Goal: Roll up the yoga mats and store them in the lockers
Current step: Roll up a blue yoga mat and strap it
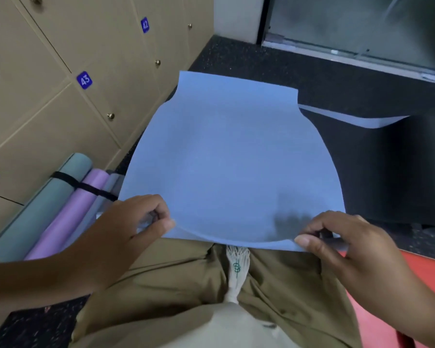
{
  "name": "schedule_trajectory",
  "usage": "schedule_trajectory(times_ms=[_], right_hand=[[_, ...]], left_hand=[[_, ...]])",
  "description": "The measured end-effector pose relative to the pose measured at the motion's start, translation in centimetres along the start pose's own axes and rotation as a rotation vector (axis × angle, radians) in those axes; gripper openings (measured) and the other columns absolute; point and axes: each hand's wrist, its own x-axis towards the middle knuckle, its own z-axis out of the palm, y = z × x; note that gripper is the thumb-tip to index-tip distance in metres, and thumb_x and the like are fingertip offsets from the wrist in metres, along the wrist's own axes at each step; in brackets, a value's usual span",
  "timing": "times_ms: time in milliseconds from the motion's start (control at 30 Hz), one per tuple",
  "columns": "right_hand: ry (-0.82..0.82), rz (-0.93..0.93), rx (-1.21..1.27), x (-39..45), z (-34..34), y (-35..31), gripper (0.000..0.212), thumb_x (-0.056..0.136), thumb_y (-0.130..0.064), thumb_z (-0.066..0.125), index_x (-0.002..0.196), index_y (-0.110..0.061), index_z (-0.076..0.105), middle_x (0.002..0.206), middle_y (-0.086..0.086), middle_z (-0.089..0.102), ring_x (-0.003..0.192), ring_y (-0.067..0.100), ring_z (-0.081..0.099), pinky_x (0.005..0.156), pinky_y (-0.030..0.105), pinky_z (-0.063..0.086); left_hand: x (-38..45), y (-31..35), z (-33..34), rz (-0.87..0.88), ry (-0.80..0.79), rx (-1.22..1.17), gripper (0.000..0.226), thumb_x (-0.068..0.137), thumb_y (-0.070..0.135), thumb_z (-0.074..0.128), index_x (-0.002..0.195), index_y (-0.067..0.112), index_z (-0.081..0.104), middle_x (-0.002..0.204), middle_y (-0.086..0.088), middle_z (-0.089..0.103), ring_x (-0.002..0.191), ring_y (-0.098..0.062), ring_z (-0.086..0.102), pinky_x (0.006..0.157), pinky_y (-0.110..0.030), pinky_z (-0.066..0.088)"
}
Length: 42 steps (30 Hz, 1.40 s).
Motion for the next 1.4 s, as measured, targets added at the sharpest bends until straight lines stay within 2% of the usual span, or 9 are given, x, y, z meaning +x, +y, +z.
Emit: schedule_trajectory(times_ms=[200, 367, 433, 600, 800, 967, 1200, 1300, 1400], right_hand=[[-0.047, 0.129, 0.139, 1.0, 0.4, 0.4, 0.018, 0.084, -0.030, 0.079, 0.071, -0.035, 0.067, 0.074, -0.022, 0.068, 0.078, 0.001, 0.063, 0.069, 0.008, 0.041], [-0.018, 0.147, 0.183, 2.3, 0.8, 0.9, 0.020, 0.079, -0.021, 0.084, 0.079, -0.035, 0.068, 0.083, -0.016, 0.065, 0.082, 0.008, 0.059, 0.071, 0.009, 0.038], [-0.009, 0.107, 0.164, 2.7, 1.0, 1.3, 0.021, 0.078, -0.027, 0.084, 0.081, -0.038, 0.067, 0.087, -0.015, 0.066, 0.089, 0.011, 0.059, 0.080, 0.009, 0.035], [0.049, -0.050, 0.099, 3.4, 1.3, 1.9, 0.018, 0.080, -0.044, 0.082, 0.081, -0.038, 0.065, 0.086, -0.015, 0.065, 0.089, 0.002, 0.055, 0.088, 0.014, 0.031], [0.155, -0.288, 0.029, 3.4, 1.8, 2.9, 0.013, 0.088, -0.036, 0.070, 0.078, -0.027, 0.069, 0.081, -0.018, 0.063, 0.082, 0.006, 0.054, 0.082, 0.024, 0.035], [0.212, -0.471, -0.070, 4.0, 2.1, 3.5, 0.014, 0.093, -0.021, 0.068, 0.080, -0.016, 0.073, 0.083, -0.009, 0.065, 0.082, 0.013, 0.052, 0.077, 0.030, 0.036], [0.092, -0.745, -0.179, 4.3, 2.5, 5.4, 0.018, 0.095, -0.003, 0.053, 0.108, -0.015, 0.057, 0.103, 0.000, 0.055, 0.087, 0.026, 0.054, 0.076, 0.035, 0.044], [0.109, -0.801, -0.213, 4.5, 2.7, 5.6, 0.008, 0.101, -0.016, 0.056, 0.109, -0.013, 0.055, 0.103, 0.003, 0.053, 0.085, 0.028, 0.055, 0.075, 0.035, 0.045], [0.116, -0.827, -0.255, 4.9, 2.9, 5.6, 0.034, 0.099, -0.044, 0.064, 0.110, -0.013, 0.055, 0.102, 0.006, 0.052, 0.081, 0.029, 0.055, 0.072, 0.035, 0.045]], left_hand=[[0.9, -1.7, 0.6, -0.124, -0.020, -0.112, 0.035, 0.077, 0.062, 0.053, 0.090, 0.030, 0.059, 0.080, 0.004, 0.057, 0.073, -0.014, 0.050, 0.074, -0.039, 0.044], [2.1, -1.7, 1.0, -0.066, 0.073, -0.088, 0.020, 0.077, 0.054, 0.055, 0.089, 0.039, 0.058, 0.085, 0.016, 0.059, 0.081, -0.014, 0.051, 0.074, -0.019, 0.038], [2.5, -1.6, 1.1, 0.020, 0.072, -0.019, 0.005, 0.083, 0.047, 0.054, 0.087, 0.044, 0.055, 0.089, 0.019, 0.059, 0.086, -0.010, 0.053, 0.083, -0.028, 0.039], [2.4, -3.8, 1.9, 0.415, 0.068, 0.288, 0.014, 0.101, 0.021, 0.043, 0.099, 0.033, 0.050, 0.100, 0.018, 0.050, 0.089, -0.009, 0.047, 0.082, -0.032, 0.037], [2.6, -5.2, 1.4, 0.643, 0.006, 0.419, 0.027, 0.108, 0.021, 0.026, 0.106, 0.023, 0.054, 0.105, 0.008, 0.052, 0.093, -0.015, 0.047, 0.094, -0.024, 0.029], [3.7, -4.2, 0.9, 0.501, 0.048, 0.247, 0.017, 0.109, 0.036, 0.036, 0.101, 0.038, 0.051, 0.103, 0.022, 0.048, 0.095, -0.002, 0.045, 0.088, -0.024, 0.035], [3.6, -4.9, 2.2, 0.602, 0.099, 0.458, 0.020, 0.095, 0.007, 0.043, 0.102, 0.023, 0.051, 0.103, 0.009, 0.049, 0.088, -0.021, 0.047, 0.077, -0.041, 0.038], [4.4, -4.9, 2.3, 0.637, 0.095, 0.470, 0.024, 0.108, 0.014, 0.028, 0.105, 0.021, 0.051, 0.106, 0.009, 0.050, 0.090, -0.019, 0.048, 0.081, -0.034, 0.035], [5.1, -4.8, 2.1, 0.649, 0.069, 0.433, 0.030, 0.113, 0.026, 0.023, 0.101, 0.023, 0.050, 0.103, 0.011, 0.048, 0.087, -0.015, 0.047, 0.079, -0.032, 0.034]])
